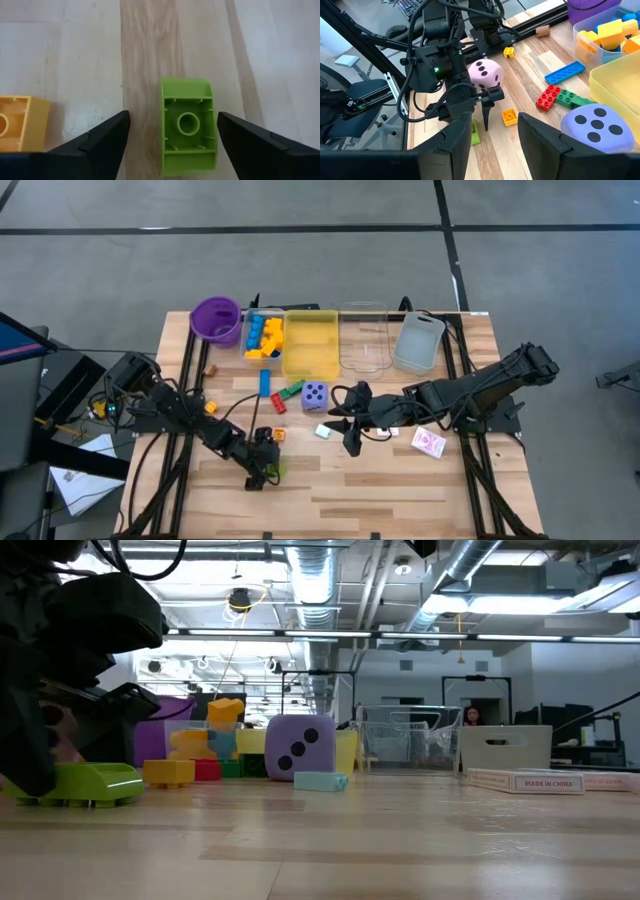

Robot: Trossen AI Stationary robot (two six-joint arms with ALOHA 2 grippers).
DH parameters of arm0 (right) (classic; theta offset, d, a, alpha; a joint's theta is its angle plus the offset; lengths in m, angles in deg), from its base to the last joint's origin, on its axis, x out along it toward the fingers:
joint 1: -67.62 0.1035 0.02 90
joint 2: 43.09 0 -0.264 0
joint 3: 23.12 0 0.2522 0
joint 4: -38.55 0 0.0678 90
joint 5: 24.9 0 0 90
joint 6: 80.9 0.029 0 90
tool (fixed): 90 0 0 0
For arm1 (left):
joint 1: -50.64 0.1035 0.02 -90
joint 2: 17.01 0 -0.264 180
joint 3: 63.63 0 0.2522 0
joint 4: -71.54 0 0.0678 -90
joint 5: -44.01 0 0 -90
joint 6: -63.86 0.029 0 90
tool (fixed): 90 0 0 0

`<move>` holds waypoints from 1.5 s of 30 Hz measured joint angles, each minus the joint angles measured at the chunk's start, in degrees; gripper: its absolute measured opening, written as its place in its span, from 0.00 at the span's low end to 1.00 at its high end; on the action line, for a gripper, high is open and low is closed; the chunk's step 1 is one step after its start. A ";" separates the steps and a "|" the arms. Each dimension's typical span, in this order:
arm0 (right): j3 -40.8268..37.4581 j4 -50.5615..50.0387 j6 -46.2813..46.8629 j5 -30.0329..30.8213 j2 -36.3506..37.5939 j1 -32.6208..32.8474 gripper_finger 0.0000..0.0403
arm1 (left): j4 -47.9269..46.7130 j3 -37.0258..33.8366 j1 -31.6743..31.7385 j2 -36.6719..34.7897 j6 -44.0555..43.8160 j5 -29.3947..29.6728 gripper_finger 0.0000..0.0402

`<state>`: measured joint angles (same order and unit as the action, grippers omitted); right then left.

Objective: Pick & Place Toys
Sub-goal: Put the green one stud game piece into the yellow bin

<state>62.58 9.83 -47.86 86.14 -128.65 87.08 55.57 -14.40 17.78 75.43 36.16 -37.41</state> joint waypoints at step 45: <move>-0.01 0.83 0.77 -0.01 0.00 -2.83 0.38 | 10.10 0.09 36.66 -33.69 10.33 21.88 0.32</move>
<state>62.57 10.66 -47.09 86.13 -128.65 84.25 65.66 -14.31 54.44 41.74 46.49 -15.52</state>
